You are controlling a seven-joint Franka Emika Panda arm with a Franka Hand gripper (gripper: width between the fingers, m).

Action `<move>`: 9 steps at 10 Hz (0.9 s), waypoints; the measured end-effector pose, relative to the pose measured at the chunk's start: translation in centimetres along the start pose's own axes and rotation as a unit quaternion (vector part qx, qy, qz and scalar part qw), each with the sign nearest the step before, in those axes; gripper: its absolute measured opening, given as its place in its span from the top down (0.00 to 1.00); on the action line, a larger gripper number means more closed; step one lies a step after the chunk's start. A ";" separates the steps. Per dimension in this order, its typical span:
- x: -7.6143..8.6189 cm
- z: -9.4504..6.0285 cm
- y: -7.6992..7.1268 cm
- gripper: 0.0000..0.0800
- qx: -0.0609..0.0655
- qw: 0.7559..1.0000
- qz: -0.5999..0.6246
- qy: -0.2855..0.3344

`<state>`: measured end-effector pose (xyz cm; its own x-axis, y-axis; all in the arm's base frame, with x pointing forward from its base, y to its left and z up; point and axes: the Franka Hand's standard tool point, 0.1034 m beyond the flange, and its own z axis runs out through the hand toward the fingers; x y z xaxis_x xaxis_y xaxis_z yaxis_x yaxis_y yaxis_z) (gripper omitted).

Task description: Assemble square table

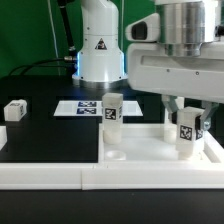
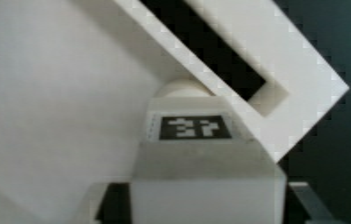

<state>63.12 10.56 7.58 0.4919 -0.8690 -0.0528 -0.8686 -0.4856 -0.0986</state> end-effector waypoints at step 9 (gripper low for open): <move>-2.2 0.4 -1.0 0.20 0.019 0.997 -0.070 0.007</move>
Offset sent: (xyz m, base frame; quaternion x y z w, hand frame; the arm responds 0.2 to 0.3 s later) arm 0.0028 -0.0066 -0.0099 0.0335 0.0152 0.1238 0.9916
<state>62.89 13.01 7.37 0.6078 -0.7938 -0.0224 -0.7880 -0.5994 -0.1408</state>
